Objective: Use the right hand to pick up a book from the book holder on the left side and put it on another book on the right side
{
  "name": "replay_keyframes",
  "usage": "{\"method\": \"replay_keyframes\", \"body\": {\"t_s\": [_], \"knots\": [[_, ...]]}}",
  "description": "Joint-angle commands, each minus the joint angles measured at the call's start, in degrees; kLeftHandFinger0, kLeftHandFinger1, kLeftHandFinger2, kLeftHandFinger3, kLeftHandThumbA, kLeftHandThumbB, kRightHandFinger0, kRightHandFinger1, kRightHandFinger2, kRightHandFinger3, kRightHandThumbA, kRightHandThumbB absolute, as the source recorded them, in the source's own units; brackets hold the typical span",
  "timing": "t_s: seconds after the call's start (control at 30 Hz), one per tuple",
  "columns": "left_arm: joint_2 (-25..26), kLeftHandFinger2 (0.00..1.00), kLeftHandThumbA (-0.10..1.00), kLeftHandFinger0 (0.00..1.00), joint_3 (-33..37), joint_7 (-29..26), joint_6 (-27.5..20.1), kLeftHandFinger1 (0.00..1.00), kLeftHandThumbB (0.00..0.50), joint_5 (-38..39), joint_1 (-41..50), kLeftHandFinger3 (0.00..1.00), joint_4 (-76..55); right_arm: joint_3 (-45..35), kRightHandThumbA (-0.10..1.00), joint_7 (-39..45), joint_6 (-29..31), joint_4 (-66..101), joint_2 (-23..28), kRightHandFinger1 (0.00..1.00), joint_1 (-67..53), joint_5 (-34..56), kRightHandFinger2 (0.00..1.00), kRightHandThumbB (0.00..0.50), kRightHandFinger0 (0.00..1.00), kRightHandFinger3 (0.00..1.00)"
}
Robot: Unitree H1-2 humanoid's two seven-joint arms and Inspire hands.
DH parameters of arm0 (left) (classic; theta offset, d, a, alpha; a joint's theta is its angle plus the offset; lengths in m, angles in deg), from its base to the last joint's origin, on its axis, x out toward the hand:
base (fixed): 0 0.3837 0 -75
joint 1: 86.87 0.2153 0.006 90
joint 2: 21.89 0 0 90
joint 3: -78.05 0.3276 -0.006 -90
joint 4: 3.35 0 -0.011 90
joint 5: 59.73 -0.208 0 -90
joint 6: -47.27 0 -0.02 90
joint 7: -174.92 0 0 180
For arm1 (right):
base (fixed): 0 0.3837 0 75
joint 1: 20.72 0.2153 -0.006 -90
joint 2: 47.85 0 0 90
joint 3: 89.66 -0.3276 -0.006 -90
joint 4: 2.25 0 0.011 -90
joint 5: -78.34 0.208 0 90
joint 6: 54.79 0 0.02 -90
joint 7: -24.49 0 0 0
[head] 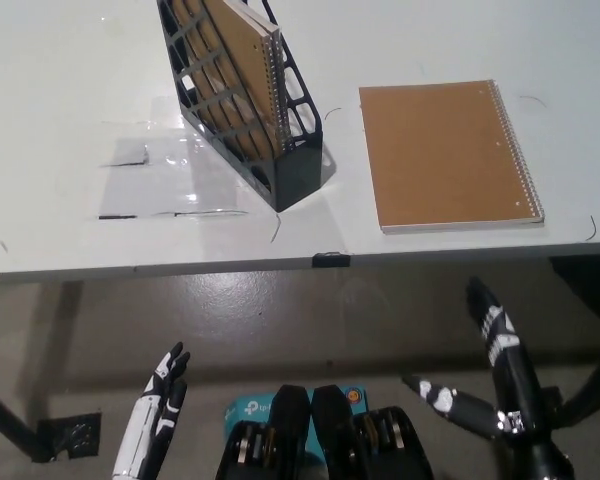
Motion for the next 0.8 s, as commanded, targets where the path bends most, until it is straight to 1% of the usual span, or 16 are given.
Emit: {"method": "replay_keyframes", "body": {"t_s": [0.0, 0.03, 0.07, 0.13, 0.17, 0.2, 0.23, 0.27, 0.33, 0.47, 0.5, 0.57, 0.6, 0.7, 0.77], "knots": [[0.02, 1.00, 1.00, 1.00, 0.16, -1.56, -5.16, 1.00, 0.115, -0.06, 0.13, 1.00, 0.81, 1.50, 0.98, 2.08, -1.60, 7.17, -1.12, 1.00, 6.64, 0.05, 1.00, 0.247, 1.00, 1.00], [-0.03, 1.00, 1.00, 1.00, 0.24, -1.41, -5.18, 1.00, 0.118, 0.04, 0.21, 1.00, 0.89, 1.47, 0.98, 2.10, -3.23, 7.74, -1.35, 1.00, 8.78, -0.22, 1.00, 0.267, 1.00, 1.00], [0.00, 1.00, 0.99, 1.00, 0.33, -1.18, -4.86, 1.00, 0.118, 0.00, 0.30, 1.00, 0.72, 1.45, 0.96, 2.24, -4.70, 7.69, -1.64, 1.00, 11.81, -0.06, 1.00, 0.261, 1.00, 1.00], [-0.12, 1.00, 0.97, 1.00, 0.51, -1.17, -4.39, 1.00, 0.131, -0.36, 0.47, 1.00, 0.55, 1.26, 0.96, 2.55, -7.33, 7.14, -1.82, 1.00, 16.43, 0.10, 1.00, 0.281, 1.00, 1.00], [-0.13, 1.00, 0.97, 1.00, 0.58, -1.23, -4.11, 1.00, 0.131, -0.63, 0.52, 1.00, 0.34, 1.17, 0.96, 2.75, -8.22, 6.43, -1.73, 1.00, 18.59, 0.06, 1.00, 0.281, 1.00, 1.00], [-0.21, 1.00, 0.95, 1.00, 0.58, -1.21, -4.18, 1.00, 0.130, -0.48, 0.49, 1.00, 0.38, 1.09, 0.97, 3.04, -9.27, 5.25, -1.69, 1.00, 20.84, 0.36, 1.00, 0.278, 1.00, 1.00], [-0.25, 1.00, 0.93, 1.00, 0.58, -1.25, -4.18, 1.00, 0.125, -0.47, 0.51, 1.00, 0.37, 0.87, 0.96, 3.20, -9.71, 3.11, -1.83, 1.00, 23.25, 1.21, 1.00, 0.245, 1.00, 1.00], [-0.14, 1.00, 0.93, 1.00, 0.68, -1.36, -4.44, 1.00, 0.124, -0.83, 0.51, 1.00, 0.37, 0.58, 0.99, 3.32, -9.95, 0.03, -2.11, 1.00, 26.11, 2.18, 1.00, 0.236, 1.00, 1.00], [0.09, 1.00, 0.95, 1.00, 0.85, -1.06, -4.07, 1.00, 0.122, -0.99, 0.27, 1.00, 0.05, -0.28, 1.00, 3.76, -10.66, -4.66, -3.04, 1.00, 30.32, 5.09, 1.00, 0.267, 1.00, 1.00], [0.14, 1.00, 0.96, 1.00, 0.96, -1.17, -3.58, 1.00, 0.136, -1.44, -0.33, 1.00, -0.04, -1.65, 1.00, 4.68, -11.17, -13.27, -4.02, 1.00, 38.12, 7.73, 1.00, 0.277, 1.00, 1.00], [-0.06, 1.00, 0.94, 1.00, 0.97, -0.96, -3.01, 1.00, 0.141, -1.15, -0.32, 1.00, -0.40, -1.82, 1.00, 4.65, -11.71, -15.35, -4.20, 1.00, 40.32, 7.43, 1.00, 0.295, 1.00, 1.00], [-0.07, 1.00, 0.94, 1.00, 0.98, -1.11, -2.82, 1.00, 0.144, -1.59, -0.46, 1.00, -0.59, -0.81, 1.00, 3.86, -11.33, -18.45, -3.76, 1.00, 43.22, 3.89, 1.00, 0.314, 1.00, 1.00], [-0.06, 1.00, 0.94, 1.00, 0.93, -1.05, -3.10, 1.00, 0.146, -1.38, -0.67, 1.00, -0.43, -0.19, 1.00, 3.30, -10.37, -20.87, -3.62, 1.00, 45.18, 2.20, 1.00, 0.311, 1.00, 1.00], [-0.16, 1.00, 0.91, 1.00, 0.90, -0.75, -3.61, 1.00, 0.139, -0.67, -1.11, 1.00, -0.03, 0.29, 1.00, 3.41, -10.62, -24.45, -3.72, 1.00, 48.45, 1.72, 1.00, 0.301, 1.00, 1.00], [0.01, 1.00, 0.93, 1.00, 1.06, -0.78, -2.84, 1.00, 0.147, -1.46, -1.38, 1.00, -0.19, 0.42, 1.00, 3.64, -10.93, -27.75, -4.03, 1.00, 51.13, 1.82, 1.00, 0.317, 1.00, 1.00]]}}
